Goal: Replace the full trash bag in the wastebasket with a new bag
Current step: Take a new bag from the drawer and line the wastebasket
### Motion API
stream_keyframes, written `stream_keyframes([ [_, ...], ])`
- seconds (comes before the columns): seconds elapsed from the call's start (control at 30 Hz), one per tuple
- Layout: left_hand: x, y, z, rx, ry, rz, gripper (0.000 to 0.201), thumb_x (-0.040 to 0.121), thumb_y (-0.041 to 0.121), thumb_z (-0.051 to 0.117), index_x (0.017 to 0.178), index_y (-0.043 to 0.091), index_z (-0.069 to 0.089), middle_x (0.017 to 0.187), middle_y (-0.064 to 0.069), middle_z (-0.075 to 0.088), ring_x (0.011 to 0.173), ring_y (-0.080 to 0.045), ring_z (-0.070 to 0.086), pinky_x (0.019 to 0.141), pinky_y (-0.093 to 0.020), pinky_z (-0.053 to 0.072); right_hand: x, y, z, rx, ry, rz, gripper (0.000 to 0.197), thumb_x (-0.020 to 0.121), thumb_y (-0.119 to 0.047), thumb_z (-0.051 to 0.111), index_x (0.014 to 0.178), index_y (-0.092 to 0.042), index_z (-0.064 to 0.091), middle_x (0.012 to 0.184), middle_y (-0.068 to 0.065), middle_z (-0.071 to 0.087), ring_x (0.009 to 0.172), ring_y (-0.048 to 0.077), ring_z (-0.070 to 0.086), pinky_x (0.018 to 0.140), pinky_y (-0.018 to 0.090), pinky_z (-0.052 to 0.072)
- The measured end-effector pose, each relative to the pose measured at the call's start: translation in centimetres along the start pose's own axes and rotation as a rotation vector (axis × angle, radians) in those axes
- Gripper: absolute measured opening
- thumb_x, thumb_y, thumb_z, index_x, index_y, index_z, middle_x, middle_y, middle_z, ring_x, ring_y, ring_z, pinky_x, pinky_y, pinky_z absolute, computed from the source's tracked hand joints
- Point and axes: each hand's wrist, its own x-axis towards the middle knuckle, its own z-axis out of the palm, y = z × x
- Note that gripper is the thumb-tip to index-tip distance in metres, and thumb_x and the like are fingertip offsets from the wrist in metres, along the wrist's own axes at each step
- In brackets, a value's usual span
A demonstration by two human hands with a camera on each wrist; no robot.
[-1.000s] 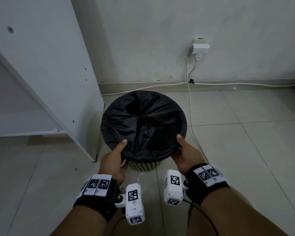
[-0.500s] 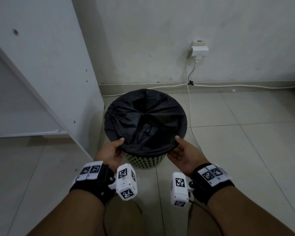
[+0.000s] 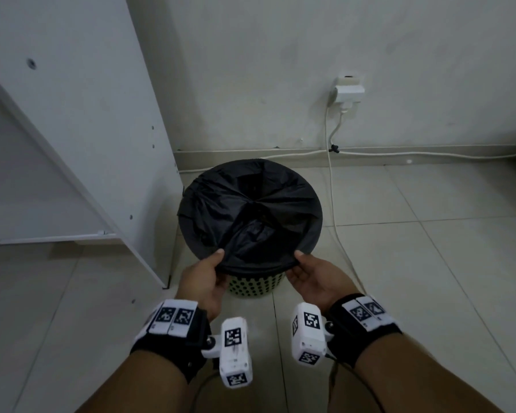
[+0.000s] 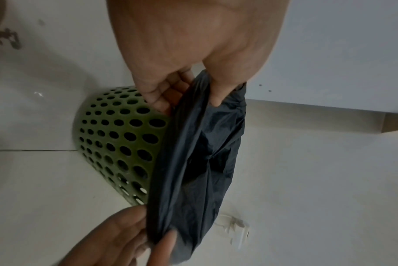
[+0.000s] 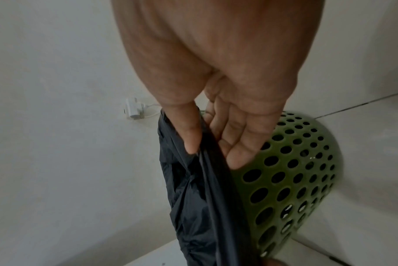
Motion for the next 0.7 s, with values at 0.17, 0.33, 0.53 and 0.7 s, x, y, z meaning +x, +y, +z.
stream_keyframes([
  [0.17,0.2,1.1,0.0,-0.094,-0.003,-0.029,0.025,0.099,0.016,0.059,0.122,0.009,0.062,0.110,-0.010,0.071,0.091,-0.022,0.066,0.071,-0.034,0.055,-0.7,0.8,0.3,-0.090,-0.064,0.068,0.005,0.092,0.000,0.059,0.093,-0.002,0.064,0.074,0.011,0.074,0.061,0.020,0.069,0.065,0.033,0.062],
  [0.33,1.0,4.0,-1.0,-0.002,-0.107,-0.157,0.014,0.100,0.007,0.052,0.112,0.006,0.061,0.090,-0.008,0.071,0.087,-0.021,0.064,0.051,-0.029,0.060,-0.6,-1.3,0.1,-0.206,-0.029,0.053,0.008,0.092,-0.013,0.063,0.095,-0.006,0.065,0.085,0.014,0.069,0.080,0.026,0.065,0.084,0.038,0.055],
  [0.53,1.5,4.9,-1.0,0.098,-0.093,-0.125,0.011,0.100,0.012,0.055,0.108,0.008,0.061,0.082,-0.006,0.075,0.085,-0.018,0.063,0.056,-0.031,0.058,0.0,-2.2,0.6,-0.190,-0.026,0.052,0.006,0.094,-0.005,0.058,0.095,-0.004,0.064,0.085,0.011,0.069,0.083,0.022,0.062,0.081,0.032,0.052],
  [0.7,0.5,1.6,0.0,0.049,-0.071,-0.126,0.021,0.095,0.017,0.064,0.116,0.011,0.063,0.101,-0.008,0.071,0.088,-0.020,0.065,0.073,-0.035,0.054,-0.2,-0.1,1.9,-0.179,-0.034,0.136,0.012,0.096,-0.003,0.054,0.090,-0.007,0.063,0.063,0.004,0.071,0.071,0.018,0.060,0.076,0.032,0.050],
])
